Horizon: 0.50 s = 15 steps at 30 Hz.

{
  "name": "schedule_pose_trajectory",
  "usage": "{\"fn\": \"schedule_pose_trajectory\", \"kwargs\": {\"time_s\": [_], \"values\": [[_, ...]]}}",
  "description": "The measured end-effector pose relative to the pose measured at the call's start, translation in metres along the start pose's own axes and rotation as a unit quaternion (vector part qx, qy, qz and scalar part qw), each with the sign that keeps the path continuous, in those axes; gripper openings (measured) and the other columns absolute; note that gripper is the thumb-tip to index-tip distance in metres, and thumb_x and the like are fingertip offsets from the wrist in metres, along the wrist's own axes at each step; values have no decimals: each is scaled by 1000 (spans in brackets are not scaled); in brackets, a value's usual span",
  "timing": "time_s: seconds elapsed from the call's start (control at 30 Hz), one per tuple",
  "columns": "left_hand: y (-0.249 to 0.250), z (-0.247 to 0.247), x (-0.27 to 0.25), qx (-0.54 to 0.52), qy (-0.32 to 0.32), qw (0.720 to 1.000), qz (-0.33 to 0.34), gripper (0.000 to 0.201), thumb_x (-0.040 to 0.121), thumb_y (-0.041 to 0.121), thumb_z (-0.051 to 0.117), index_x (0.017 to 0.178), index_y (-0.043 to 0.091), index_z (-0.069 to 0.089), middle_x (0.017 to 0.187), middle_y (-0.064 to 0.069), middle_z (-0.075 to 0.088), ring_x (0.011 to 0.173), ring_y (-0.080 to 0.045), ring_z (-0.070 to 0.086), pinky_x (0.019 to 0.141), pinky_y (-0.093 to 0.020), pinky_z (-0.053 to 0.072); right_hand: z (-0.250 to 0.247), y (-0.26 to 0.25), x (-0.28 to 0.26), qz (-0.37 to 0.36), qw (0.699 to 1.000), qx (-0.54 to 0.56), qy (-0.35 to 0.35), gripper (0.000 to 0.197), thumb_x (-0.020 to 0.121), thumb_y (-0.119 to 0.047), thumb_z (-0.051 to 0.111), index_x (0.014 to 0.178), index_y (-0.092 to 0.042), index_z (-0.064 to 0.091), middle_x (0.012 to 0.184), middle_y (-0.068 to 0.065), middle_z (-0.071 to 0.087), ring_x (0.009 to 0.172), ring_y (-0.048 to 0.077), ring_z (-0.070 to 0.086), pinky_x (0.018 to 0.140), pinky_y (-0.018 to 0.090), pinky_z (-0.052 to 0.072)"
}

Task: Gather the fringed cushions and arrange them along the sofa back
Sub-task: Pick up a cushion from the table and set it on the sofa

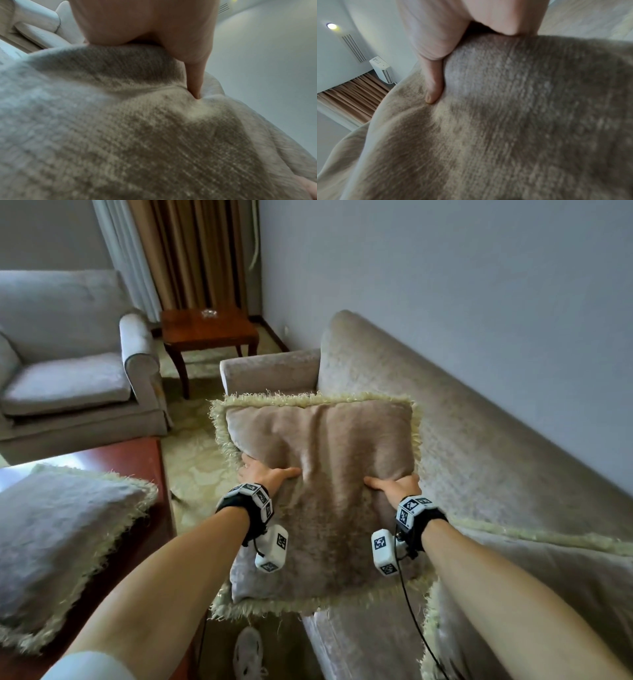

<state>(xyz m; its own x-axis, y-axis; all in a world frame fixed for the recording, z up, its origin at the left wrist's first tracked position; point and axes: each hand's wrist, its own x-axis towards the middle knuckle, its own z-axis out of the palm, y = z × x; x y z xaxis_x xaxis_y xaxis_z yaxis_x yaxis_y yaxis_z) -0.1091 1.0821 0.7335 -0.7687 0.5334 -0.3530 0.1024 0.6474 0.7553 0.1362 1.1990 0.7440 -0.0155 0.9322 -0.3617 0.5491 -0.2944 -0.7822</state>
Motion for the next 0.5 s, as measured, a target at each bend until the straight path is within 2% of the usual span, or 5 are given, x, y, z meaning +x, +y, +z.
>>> {"fn": "schedule_pose_trajectory", "kwargs": {"time_s": [0.07, 0.2, 0.33, 0.5], "values": [[11, 0, 38, 4, -14, 1000, 12, 140, 47, 63, 86, 151, 11, 8, 143, -19, 41, 128, -39, 44, 105, -52, 40, 17, -19, 21, 0, 1000, 1, 11, 111, 56, -46, 90, 138, -2, 29, 128, 18, 57, 110, 36, 59, 97, 45, 46], [39, -6, 102, 10, -40, 999, 33, 142, 40, 69, 84, 149, 11, 13, 135, -16, 49, 119, -38, 51, 99, -47, 45, 39, -55, 63, 11, 999, 9, 31, 130, 45, -56, 88, 145, -3, 25, 131, 17, 56, 113, 36, 58, 99, 47, 46], [77, -3, 149, 3, -64, 996, 61, 131, 53, 62, 86, 149, 8, 15, 132, -12, 51, 117, -36, 53, 95, -40, 45, 45, -81, 99, 32, 998, 9, 53, 126, 57, -53, 87, 149, -3, 18, 139, 19, 49, 122, 38, 52, 102, 46, 42], [119, 26, 186, 8, -107, 991, 75, 125, 57, 60, 85, 148, 7, 18, 134, -13, 52, 120, -35, 53, 99, -41, 44, 39, -94, 138, 67, 994, 31, 86, 125, 53, -53, 88, 147, -4, 21, 139, 18, 50, 120, 38, 53, 101, 50, 45]]}}
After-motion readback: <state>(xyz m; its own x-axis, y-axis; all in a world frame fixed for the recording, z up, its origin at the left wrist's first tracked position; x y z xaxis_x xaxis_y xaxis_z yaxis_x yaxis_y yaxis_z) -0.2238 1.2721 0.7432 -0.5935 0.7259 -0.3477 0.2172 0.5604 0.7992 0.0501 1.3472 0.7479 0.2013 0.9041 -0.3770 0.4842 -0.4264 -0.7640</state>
